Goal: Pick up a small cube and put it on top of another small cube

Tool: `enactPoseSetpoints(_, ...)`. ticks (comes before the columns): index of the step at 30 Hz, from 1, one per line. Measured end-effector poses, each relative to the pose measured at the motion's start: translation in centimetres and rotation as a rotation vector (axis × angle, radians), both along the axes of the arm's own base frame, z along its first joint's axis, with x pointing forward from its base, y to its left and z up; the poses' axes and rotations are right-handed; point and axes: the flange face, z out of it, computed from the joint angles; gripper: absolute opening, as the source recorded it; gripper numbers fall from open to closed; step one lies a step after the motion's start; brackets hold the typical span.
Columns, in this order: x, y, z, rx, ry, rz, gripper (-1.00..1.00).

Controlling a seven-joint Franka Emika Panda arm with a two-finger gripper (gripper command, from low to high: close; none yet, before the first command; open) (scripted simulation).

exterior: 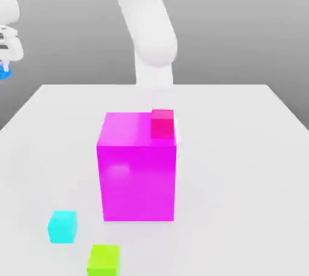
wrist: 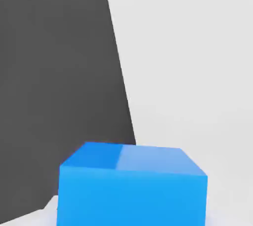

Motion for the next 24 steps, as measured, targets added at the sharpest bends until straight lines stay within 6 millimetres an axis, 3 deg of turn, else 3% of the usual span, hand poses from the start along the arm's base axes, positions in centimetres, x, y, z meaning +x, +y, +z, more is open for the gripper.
enactPoseSetpoints(5,-10.7,3.7,-3.3,-0.007,-0.006,-0.244,-1.00)
enactPoseSetpoints(10,-20.6,9.8,-6.8,-0.015,-0.012,-0.490,-1.00)
enactPoseSetpoints(11,-21.6,10.5,-8.0,-0.016,-0.012,-0.517,-1.00)
enactPoseSetpoints(13,-22.4,11.0,-11.2,-0.016,-0.012,-0.536,-1.00)
enactPoseSetpoints(14,-22.5,11.2,-12.9,-0.016,-0.012,-0.539,1.00)
enactPoseSetpoints(19,-22.5,11.2,-12.9,-0.016,-0.012,-0.539,1.00)
enactPoseSetpoints(20,-22.5,11.2,-13.7,-0.015,-0.013,-0.541,1.00)
enactPoseSetpoints(22,-22.6,11.3,-12.1,-0.015,-0.014,-0.543,1.00)
enactPoseSetpoints(24,-22.5,11.3,-9.1,-0.015,-0.013,-0.542,1.00)
